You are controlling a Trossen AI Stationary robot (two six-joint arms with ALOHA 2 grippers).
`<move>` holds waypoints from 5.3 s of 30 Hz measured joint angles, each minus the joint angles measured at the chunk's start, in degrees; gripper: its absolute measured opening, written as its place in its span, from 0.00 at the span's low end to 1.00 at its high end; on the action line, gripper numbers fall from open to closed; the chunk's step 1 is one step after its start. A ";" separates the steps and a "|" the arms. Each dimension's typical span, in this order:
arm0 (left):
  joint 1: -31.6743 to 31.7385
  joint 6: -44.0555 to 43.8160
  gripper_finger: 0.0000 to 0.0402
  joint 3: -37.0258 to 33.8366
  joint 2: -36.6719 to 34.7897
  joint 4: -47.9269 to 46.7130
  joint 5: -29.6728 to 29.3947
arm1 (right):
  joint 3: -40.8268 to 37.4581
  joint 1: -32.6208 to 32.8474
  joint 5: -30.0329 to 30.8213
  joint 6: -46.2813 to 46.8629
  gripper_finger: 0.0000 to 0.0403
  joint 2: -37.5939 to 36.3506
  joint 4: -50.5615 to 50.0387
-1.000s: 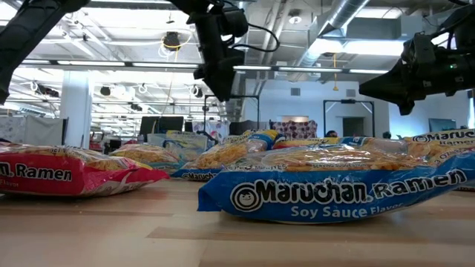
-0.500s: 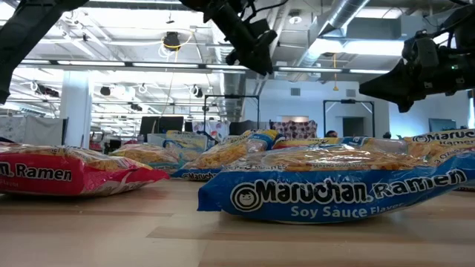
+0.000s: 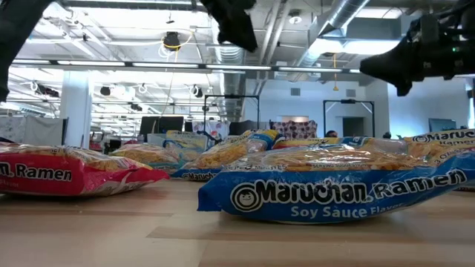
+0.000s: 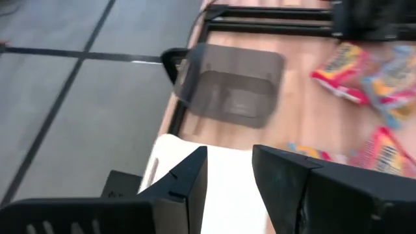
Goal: Sort Maruchan noodles
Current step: Put the light blue noodle pack into the black bin
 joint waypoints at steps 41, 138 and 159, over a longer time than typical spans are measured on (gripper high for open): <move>0.44 -7.72 0.28 -47.82 -48.54 14.58 0.11 | 30.97 -0.02 1.55 -7.63 0.50 3.44 2.96; -8.48 -18.69 0.28 -69.64 -60.72 39.06 3.78 | 44.59 19.43 -11.50 34.97 0.50 74.30 -76.65; -8.50 -18.71 0.28 -69.64 -60.72 39.39 3.34 | 41.85 18.99 -12.31 35.67 0.03 74.69 -74.63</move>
